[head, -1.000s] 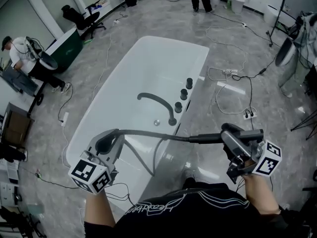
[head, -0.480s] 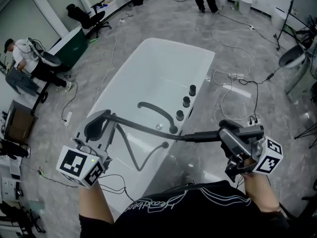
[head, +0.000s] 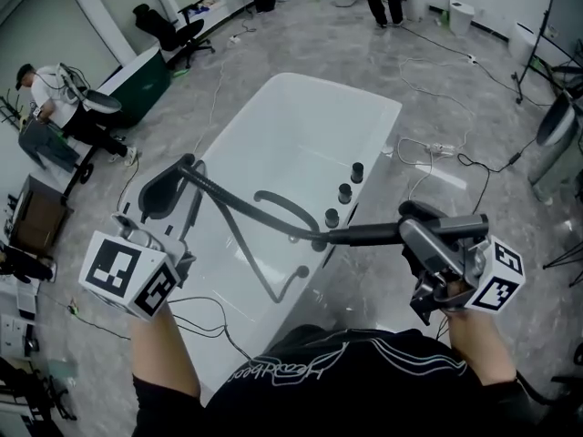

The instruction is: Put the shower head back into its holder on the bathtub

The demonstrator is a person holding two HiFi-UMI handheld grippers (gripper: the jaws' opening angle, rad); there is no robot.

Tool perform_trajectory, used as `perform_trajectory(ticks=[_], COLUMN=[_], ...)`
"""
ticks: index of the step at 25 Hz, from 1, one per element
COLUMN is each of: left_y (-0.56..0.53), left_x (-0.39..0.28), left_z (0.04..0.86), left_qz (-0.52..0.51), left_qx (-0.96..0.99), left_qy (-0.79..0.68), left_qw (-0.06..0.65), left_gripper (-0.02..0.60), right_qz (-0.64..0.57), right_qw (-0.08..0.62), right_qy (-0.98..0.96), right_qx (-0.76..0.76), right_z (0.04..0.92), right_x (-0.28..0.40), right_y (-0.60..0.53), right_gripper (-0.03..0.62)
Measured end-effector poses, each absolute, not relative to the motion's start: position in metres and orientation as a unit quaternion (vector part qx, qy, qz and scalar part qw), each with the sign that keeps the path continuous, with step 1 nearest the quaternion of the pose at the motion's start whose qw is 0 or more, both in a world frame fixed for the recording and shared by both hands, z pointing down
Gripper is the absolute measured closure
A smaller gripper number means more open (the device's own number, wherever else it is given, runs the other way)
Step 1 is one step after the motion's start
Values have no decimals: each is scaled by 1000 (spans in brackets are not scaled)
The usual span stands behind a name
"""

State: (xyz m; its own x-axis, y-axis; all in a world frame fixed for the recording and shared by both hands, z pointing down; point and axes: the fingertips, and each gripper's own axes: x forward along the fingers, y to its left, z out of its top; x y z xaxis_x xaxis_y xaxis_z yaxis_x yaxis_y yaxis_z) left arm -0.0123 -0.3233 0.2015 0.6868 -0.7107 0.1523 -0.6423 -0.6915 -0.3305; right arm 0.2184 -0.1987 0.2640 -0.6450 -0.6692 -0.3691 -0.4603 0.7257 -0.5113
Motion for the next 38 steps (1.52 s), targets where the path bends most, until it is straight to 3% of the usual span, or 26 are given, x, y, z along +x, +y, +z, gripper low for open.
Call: perform_trajectory(ticks=[11, 25, 38], left_y=[-332, -339, -325], left_x=[-1, -28, -51], left_z=[186, 308, 398], left_qz=[-127, -142, -155], left_qx=[-912, -919, -910], left_qy=[362, 368, 370], left_qw=[143, -9, -107], left_gripper=[517, 518, 518], right_qz=[-177, -242, -264], right_qw=[273, 227, 210], right_qy=[886, 873, 871], right_qx=[-331, -356, -357], right_z=[255, 312, 328], right_x=[219, 219, 207], right_y=[-205, -229, -237], right_gripper=[471, 471, 473])
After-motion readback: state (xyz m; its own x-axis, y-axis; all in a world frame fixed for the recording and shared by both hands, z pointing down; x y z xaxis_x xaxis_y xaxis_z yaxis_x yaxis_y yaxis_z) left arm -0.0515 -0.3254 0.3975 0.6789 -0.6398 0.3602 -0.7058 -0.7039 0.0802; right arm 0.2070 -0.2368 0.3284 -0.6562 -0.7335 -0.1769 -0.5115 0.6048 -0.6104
